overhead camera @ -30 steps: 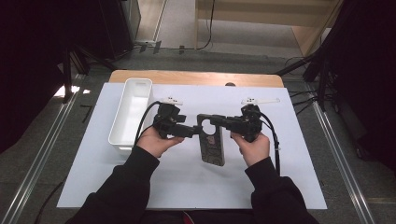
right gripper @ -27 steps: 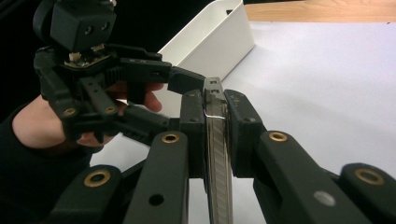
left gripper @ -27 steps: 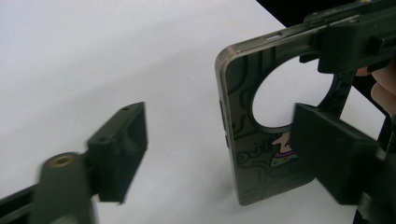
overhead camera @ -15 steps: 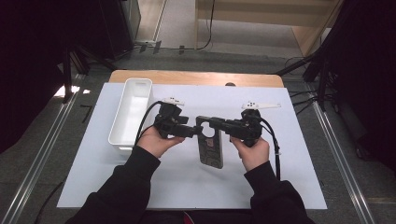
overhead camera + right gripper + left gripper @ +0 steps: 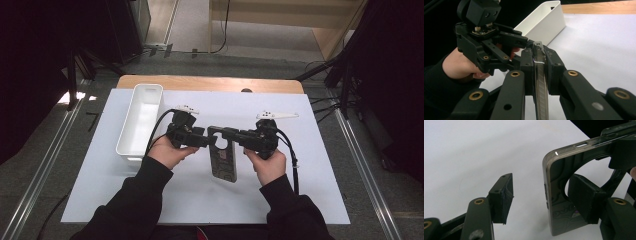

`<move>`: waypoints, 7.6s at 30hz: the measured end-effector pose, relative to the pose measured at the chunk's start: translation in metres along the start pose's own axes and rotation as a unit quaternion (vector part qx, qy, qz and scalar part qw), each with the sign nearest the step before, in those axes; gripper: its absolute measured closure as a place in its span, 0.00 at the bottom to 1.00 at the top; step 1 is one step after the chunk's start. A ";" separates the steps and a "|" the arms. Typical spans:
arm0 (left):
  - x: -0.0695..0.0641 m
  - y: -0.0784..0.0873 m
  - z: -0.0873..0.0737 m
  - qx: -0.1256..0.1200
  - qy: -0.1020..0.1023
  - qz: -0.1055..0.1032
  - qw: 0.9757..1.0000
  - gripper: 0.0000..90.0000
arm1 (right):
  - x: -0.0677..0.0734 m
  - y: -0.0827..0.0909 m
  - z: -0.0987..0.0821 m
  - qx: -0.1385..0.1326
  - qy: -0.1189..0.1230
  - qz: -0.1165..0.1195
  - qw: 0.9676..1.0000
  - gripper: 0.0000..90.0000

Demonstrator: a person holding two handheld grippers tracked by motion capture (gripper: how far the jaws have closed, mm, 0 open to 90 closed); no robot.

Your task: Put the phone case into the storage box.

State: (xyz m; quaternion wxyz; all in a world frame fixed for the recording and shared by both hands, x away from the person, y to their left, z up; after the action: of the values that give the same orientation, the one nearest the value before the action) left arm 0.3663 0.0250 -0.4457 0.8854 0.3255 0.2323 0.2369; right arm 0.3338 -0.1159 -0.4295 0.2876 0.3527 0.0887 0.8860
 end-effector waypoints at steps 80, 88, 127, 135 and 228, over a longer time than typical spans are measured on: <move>-0.004 0.000 0.005 -0.028 -0.016 -0.004 0.999 0.79 | 0.005 -0.002 -0.001 -0.003 0.004 -0.005 1.000 0.69; 0.001 0.006 0.007 -0.032 -0.018 0.003 0.999 0.79 | 0.002 -0.003 -0.005 0.018 0.016 0.003 1.000 0.49; 0.004 0.020 0.011 -0.028 -0.037 0.012 0.999 0.79 | -0.027 0.022 -0.041 0.073 0.069 -0.013 0.995 0.30; 0.004 0.023 0.012 -0.028 -0.038 0.010 0.999 0.79 | -0.031 0.030 -0.051 0.071 0.079 -0.026 0.994 0.30; 0.069 0.114 0.020 -0.062 0.003 0.078 0.995 0.79 | -0.056 0.054 -0.107 0.092 0.095 -0.078 0.988 0.30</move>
State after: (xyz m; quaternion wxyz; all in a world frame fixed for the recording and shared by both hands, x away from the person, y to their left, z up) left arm 0.4005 0.1324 -0.3714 0.8819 0.2861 0.1938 0.3206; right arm 0.2702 -0.1871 -0.5205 0.3121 0.2836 0.2242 0.8786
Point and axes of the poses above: each handheld gripper's, and its own axes: y roughly backward along the jaws, z roughly out of its top, x roughly to its left, the point moved 7 cm from there along -y, roughly forward along the jaws, and after that the axes turned 5 degrees about -y, right-handed, at the moved point
